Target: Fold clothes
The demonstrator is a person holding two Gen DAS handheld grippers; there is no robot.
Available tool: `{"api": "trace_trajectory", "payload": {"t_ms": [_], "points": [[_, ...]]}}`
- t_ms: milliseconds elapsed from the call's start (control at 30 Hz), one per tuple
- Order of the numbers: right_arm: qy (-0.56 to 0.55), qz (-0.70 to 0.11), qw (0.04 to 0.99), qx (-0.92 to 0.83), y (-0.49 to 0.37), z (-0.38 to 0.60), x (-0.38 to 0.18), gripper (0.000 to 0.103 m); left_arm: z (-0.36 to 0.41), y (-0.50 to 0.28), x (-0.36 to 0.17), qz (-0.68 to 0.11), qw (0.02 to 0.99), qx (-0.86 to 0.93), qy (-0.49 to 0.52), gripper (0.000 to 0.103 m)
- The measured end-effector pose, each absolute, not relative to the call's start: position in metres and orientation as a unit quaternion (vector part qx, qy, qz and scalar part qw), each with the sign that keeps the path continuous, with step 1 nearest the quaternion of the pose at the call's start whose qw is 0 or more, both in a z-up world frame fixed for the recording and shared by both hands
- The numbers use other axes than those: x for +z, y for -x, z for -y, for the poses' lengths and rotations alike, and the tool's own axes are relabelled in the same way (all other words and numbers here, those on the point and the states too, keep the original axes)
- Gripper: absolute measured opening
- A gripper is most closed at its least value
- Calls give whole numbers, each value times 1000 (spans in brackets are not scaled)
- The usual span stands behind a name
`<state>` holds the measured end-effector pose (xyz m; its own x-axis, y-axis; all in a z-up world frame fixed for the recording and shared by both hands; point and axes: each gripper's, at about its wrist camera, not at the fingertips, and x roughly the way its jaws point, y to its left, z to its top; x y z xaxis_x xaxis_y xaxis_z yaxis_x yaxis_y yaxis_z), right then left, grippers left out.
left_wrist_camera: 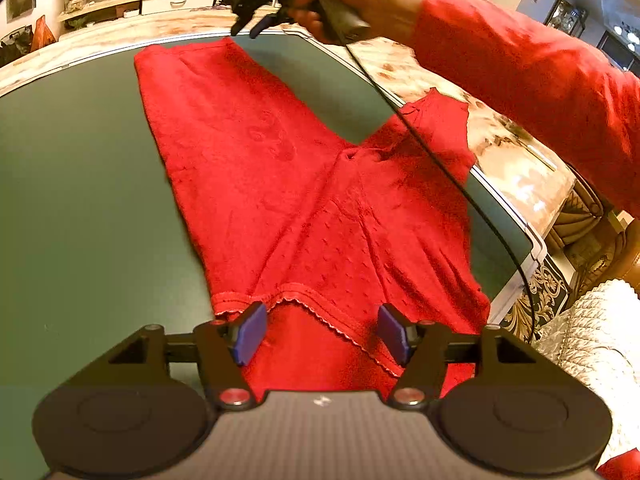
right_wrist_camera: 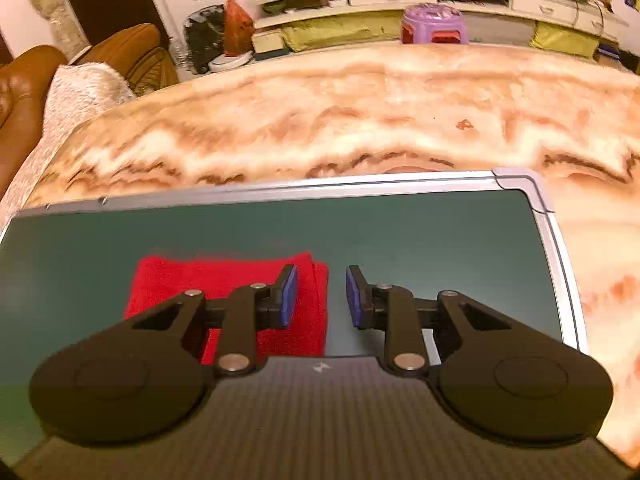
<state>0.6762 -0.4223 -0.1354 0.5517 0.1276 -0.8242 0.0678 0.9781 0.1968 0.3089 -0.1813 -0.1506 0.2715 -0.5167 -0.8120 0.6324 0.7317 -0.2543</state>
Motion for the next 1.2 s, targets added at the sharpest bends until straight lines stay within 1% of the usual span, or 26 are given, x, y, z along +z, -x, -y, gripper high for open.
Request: {"api": "trace_trajectory", "payload": {"t_ms": [33,133,200,233,367,467,567,600,633,700,767,833,900,967,1000,1033,1100,1200], "points": [[-105,-475,874,17,-679,423,-139,23,181,-309,-150,-483,795,-362,-61,68],[-103,-482,870,25,-679,418,-150,11,181,-309,-150,-483,795,-364,-59,70],[-93,-488,867,20,-674,413,-156,5,182,-309,-151,-482,795,-363,-59,71],[-90,-489,867,19,-673,412,-157,4,182,-308,-151,-481,796,-363,-59,71],[-92,-478,874,-1,-664,417,-149,4,183,-307,-151,-481,797,-362,-61,71],[-79,-484,871,-26,-665,419,-154,4,183,-307,-151,-481,797,-362,-59,71],[-100,-487,867,-25,-667,425,-157,6,183,-306,-151,-480,797,-362,-59,72],[-109,-489,865,-23,-669,428,-157,9,183,-306,-151,-480,797,-361,-60,72],[-115,-491,863,-23,-668,431,-156,15,183,-306,-151,-480,797,-362,-59,72],[-125,-495,860,-22,-665,436,-154,24,182,-307,-151,-481,797,-361,-56,72],[-118,-503,856,-11,-657,437,-153,25,181,-308,-151,-482,796,-362,-54,72],[-106,-510,854,-2,-650,434,-155,30,179,-309,-150,-482,798,-359,-51,72],[-90,-515,853,5,-644,429,-158,31,173,-314,-146,-480,799,-362,-33,72],[-80,-505,859,7,-644,425,-160,31,165,-323,-138,-471,807,-357,-16,72],[-77,-499,863,8,-645,423,-161,23,161,-330,-133,-466,812,-351,-11,72],[-71,-495,866,9,-646,420,-162,8,157,-337,-129,-462,817,-345,-6,72],[-78,-488,869,6,-650,416,-164,7,155,-360,-122,-450,833,-322,-19,72],[-77,-481,873,0,-658,409,-165,7,162,-417,-116,-435,852,-290,-36,73]]}}
